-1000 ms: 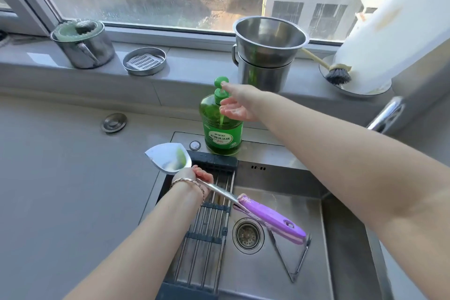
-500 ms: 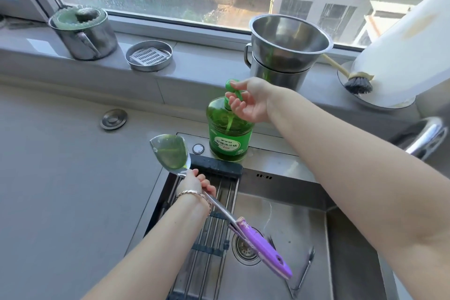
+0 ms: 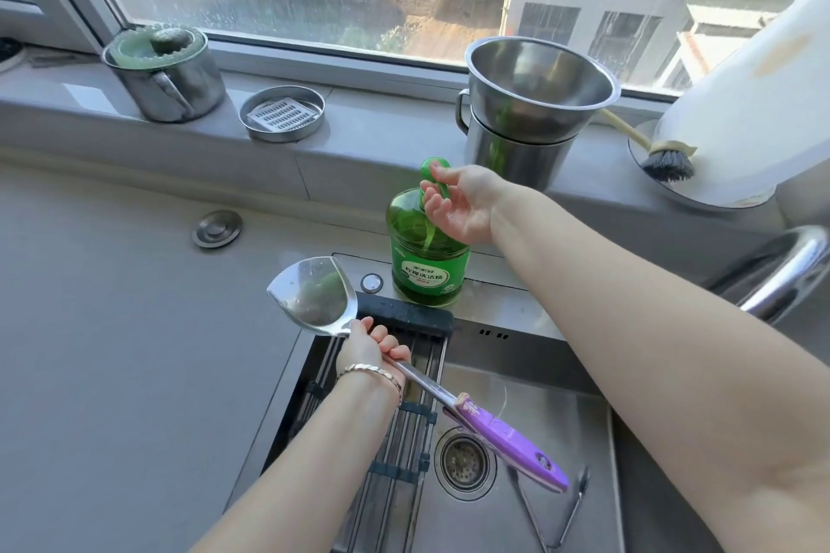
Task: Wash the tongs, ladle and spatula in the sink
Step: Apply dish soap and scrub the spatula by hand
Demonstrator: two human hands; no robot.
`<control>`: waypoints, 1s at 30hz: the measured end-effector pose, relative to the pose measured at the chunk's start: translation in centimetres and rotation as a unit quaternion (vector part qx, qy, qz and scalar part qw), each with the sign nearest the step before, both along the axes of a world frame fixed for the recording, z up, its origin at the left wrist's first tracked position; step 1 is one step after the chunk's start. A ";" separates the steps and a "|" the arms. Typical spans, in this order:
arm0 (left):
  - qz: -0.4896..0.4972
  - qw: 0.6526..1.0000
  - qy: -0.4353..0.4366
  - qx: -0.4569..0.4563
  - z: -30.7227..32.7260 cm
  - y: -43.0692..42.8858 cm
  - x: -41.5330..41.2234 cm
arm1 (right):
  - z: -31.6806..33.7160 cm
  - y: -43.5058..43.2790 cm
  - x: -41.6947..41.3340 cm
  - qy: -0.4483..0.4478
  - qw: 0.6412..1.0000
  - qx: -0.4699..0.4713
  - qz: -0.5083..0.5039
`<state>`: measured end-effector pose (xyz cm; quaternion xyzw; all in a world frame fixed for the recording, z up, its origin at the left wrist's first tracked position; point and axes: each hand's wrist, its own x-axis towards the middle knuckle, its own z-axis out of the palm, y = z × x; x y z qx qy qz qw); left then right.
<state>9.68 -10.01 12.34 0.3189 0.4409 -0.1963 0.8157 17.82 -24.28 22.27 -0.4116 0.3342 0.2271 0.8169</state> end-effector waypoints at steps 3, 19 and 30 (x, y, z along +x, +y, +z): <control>0.009 1.000 -0.001 -0.003 0.8 -0.1 -0.6 | -0.1 0.3 -0.2 -0.001 1.000 -0.010 -0.015; 0.015 1.000 -0.015 0.013 2.0 0.3 -0.3 | 0.6 0.4 -0.1 0.018 0.995 -0.097 0.032; 0.004 1.000 -0.013 0.007 2.4 -0.6 0.3 | -0.7 0.8 -0.6 0.021 0.999 -0.026 0.004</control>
